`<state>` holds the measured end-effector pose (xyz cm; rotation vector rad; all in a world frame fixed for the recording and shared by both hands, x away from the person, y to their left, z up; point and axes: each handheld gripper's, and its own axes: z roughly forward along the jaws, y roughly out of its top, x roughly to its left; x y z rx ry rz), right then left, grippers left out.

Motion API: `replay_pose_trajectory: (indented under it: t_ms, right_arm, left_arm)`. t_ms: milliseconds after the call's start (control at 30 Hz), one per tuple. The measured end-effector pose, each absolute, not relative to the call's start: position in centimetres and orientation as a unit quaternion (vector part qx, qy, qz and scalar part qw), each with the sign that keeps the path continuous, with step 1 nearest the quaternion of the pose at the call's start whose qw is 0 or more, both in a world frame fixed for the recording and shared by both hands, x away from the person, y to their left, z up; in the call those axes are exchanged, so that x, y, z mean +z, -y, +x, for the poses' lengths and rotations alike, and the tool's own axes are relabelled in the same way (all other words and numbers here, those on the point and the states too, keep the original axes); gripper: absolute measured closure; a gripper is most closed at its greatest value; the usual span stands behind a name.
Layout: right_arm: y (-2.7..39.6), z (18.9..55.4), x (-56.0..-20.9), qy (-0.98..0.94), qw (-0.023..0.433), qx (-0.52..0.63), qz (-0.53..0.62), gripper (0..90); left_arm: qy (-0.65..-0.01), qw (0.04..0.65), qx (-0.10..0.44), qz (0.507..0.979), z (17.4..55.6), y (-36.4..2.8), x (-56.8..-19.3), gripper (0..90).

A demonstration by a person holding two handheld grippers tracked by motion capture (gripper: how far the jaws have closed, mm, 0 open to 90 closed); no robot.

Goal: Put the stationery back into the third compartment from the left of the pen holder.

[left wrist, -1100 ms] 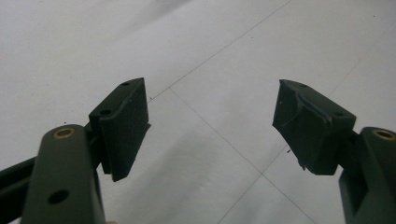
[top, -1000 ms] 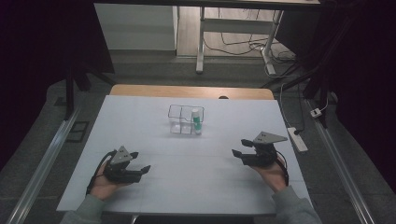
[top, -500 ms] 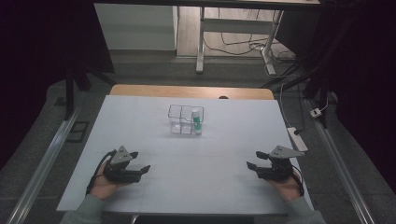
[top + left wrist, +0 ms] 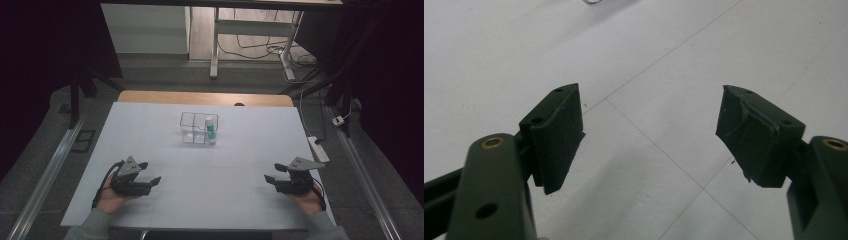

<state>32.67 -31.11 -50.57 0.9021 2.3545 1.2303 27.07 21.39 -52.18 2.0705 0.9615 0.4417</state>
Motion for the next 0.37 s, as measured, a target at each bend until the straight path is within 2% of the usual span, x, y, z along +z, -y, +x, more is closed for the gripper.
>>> replay_pose_trajectory:
  t_ms: [367]
  right_arm:
    - [31.06,32.62,-50.59,-0.831,0.169,0.428,0.314,35.6]
  left_arm:
    - [-0.380,0.397,0.175,0.817,27.05,-21.36,-52.15,26.3]
